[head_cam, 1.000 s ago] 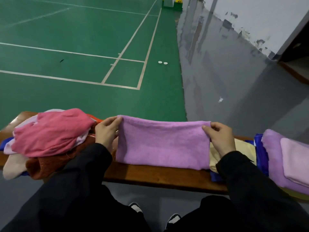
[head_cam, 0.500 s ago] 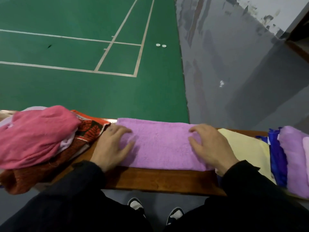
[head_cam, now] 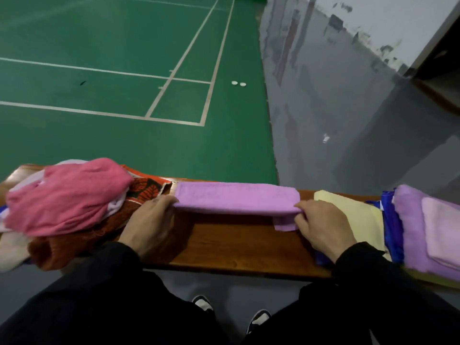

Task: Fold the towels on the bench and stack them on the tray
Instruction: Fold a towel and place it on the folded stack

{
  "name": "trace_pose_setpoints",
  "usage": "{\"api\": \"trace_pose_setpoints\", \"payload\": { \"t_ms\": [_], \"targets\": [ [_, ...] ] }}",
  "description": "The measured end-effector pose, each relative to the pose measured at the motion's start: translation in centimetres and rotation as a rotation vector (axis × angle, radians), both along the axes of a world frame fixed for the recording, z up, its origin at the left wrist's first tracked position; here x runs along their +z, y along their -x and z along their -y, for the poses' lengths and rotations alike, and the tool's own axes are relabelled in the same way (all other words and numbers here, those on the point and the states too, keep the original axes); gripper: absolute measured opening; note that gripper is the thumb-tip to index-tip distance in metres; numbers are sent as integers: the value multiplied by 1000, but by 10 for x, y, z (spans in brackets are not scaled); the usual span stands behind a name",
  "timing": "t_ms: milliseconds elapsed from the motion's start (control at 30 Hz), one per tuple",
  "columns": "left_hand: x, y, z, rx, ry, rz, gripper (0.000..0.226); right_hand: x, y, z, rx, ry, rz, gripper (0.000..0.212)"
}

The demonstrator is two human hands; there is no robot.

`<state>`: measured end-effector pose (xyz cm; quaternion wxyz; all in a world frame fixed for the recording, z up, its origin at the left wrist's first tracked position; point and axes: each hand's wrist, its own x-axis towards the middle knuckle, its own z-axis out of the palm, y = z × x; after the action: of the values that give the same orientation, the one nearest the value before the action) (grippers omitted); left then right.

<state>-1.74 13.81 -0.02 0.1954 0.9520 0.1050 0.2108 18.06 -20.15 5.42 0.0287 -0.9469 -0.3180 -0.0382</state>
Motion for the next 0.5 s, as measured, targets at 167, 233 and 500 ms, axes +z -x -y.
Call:
{"api": "trace_pose_setpoints", "payload": {
  "t_ms": [167,233,500],
  "targets": [
    [83,12,3,36,221,263,21,69,0,9,-77,-568,-235,13],
    [107,15,0,38,307,281,16,85,-9,12,-86,-732,-313,17],
    [59,-25,-35,240,450,55,21,57,-54,-27,-213,-760,-540,20]
  ]
}}
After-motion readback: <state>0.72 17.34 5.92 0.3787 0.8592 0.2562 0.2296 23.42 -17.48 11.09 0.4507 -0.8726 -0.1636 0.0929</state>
